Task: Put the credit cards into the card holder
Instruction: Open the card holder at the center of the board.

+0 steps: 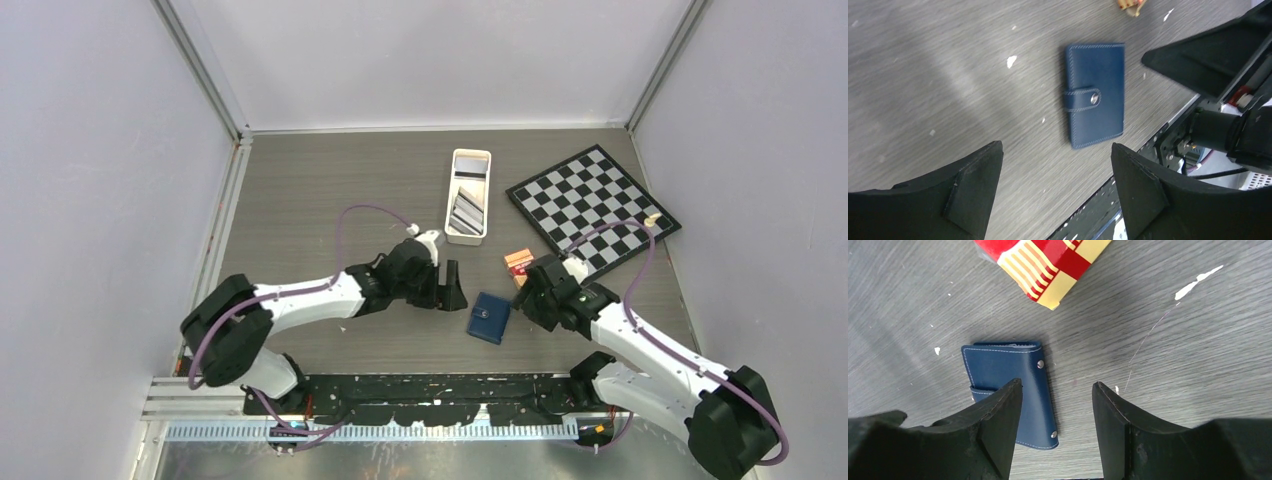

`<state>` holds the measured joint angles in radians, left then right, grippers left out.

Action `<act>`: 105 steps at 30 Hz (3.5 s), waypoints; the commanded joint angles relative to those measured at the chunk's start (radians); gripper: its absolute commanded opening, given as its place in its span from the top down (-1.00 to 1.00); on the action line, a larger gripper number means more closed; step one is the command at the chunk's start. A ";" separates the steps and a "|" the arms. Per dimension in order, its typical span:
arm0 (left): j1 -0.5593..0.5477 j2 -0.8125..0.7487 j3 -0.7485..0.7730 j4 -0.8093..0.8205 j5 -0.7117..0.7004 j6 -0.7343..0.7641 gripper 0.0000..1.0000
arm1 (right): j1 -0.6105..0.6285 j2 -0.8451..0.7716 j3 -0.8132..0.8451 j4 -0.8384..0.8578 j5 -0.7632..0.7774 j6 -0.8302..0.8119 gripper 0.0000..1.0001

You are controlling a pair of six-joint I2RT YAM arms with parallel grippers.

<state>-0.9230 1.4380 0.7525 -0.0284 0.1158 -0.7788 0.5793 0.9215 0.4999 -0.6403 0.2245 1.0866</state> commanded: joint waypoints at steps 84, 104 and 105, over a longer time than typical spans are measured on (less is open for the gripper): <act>-0.102 0.304 0.210 0.128 0.043 0.128 0.14 | -0.052 0.038 -0.018 0.275 -0.447 -0.238 0.99; -0.180 0.305 0.305 -0.136 -0.250 0.206 0.29 | -0.052 0.060 -0.033 0.274 -0.424 -0.241 0.99; -0.185 0.305 0.309 -0.147 -0.259 0.207 0.30 | -0.052 0.061 -0.034 0.274 -0.421 -0.241 0.99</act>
<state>-1.0988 1.7481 1.0286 -0.0696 -0.0269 -0.6132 0.5217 0.9760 0.4526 -0.3840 -0.2062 0.8616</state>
